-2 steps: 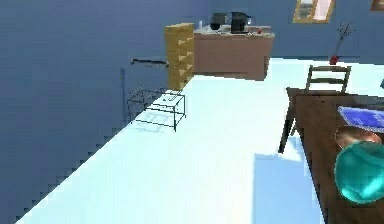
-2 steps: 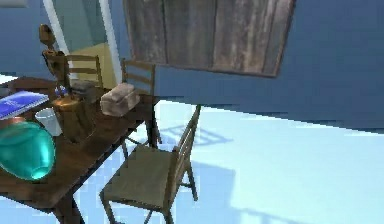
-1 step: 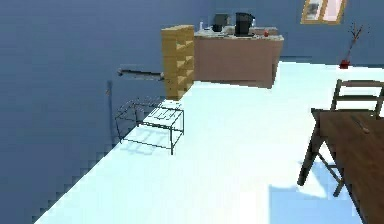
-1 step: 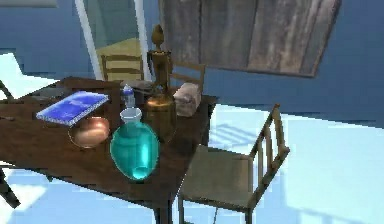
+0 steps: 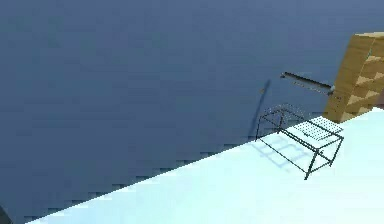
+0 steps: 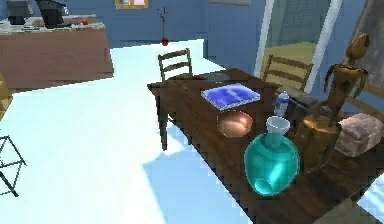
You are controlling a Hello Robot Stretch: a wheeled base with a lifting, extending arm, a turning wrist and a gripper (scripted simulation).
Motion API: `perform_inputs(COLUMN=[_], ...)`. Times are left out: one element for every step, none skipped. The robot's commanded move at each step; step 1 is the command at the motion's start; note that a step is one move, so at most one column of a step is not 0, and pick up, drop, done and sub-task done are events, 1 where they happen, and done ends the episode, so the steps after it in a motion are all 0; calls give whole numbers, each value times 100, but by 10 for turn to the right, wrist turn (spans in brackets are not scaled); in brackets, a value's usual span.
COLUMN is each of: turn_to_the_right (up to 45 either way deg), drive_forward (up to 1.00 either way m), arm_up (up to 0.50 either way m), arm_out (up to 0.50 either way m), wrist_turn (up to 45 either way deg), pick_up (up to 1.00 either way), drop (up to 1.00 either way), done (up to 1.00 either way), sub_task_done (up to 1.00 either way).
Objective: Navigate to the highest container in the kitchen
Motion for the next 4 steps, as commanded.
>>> perform_inputs(turn_to_the_right=[-180, 0, 450, 360], drive_forward=[0, 15, 0, 0], arm_up=[0, 0, 0, 0], arm_out=[0, 0, 0, 0], wrist_turn=[0, 0, 0, 0], pick_up=[0, 0, 0, 0], drop=[0, 0, 0, 0], done=[0, 0, 0, 0], sub_task_done=[0, 0, 0, 0])
